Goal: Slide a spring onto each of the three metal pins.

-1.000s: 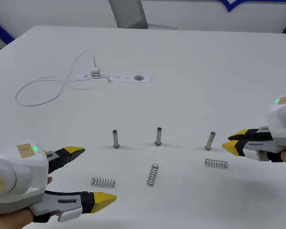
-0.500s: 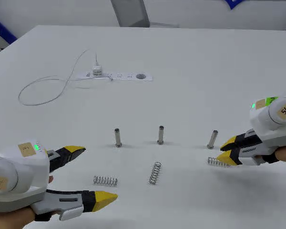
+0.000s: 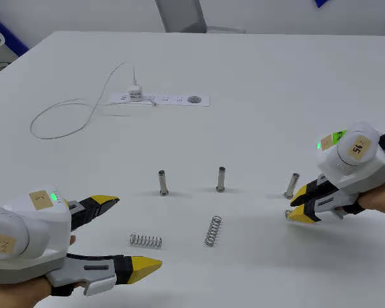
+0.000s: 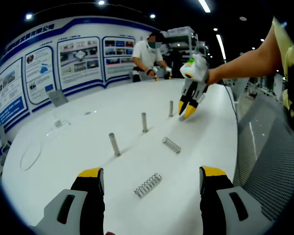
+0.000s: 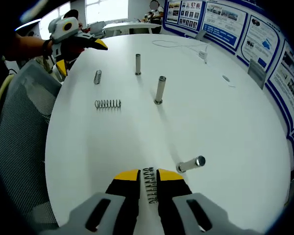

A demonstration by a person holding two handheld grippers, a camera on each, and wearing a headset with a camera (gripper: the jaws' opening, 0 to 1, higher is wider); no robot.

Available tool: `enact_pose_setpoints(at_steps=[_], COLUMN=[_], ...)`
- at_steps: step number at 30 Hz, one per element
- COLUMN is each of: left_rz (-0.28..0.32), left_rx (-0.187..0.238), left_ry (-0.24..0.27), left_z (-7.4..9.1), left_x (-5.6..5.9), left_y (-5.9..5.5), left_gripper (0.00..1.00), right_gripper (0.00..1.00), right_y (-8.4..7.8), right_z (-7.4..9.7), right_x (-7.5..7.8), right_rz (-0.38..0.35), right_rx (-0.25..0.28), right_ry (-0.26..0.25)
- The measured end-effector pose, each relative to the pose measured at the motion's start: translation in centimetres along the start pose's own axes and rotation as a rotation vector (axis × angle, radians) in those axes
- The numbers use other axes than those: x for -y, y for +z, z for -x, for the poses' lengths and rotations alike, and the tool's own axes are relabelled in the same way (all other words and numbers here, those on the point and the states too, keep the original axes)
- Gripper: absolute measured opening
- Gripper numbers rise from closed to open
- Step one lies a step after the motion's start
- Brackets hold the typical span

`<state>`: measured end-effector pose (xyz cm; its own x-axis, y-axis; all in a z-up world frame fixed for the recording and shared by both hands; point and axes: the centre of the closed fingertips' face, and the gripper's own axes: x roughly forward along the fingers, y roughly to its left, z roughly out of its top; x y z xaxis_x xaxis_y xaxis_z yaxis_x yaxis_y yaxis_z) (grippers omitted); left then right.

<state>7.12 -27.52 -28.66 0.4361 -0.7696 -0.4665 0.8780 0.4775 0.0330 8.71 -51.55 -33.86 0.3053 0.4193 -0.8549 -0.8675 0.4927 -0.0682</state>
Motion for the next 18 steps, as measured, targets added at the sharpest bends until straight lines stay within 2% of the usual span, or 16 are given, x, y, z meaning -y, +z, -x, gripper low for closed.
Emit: enact_pose_setpoints(at_steps=[10,16,18], left_rz=[0.004,0.004,0.003], left_rx=[-0.004,0.0,-0.002], left_ry=[-0.002,-0.001,-0.002], left_z=[-0.2,-0.1,-0.1], left_x=[0.0,-0.2,-0.1], left_y=[-0.3,-0.2,-0.3], left_gripper=[0.81,0.81,0.81], right_gripper=[0.12,0.12,0.12], right_y=[-0.2,-0.4,-0.9], right_z=[-1.1,-1.1,-1.4], right_x=[0.1,0.3,0.2], right_rz=[0.051,0.048,0.052], right_rx=[-0.06,-0.079,-0.099], right_ry=[0.03,0.039,0.045])
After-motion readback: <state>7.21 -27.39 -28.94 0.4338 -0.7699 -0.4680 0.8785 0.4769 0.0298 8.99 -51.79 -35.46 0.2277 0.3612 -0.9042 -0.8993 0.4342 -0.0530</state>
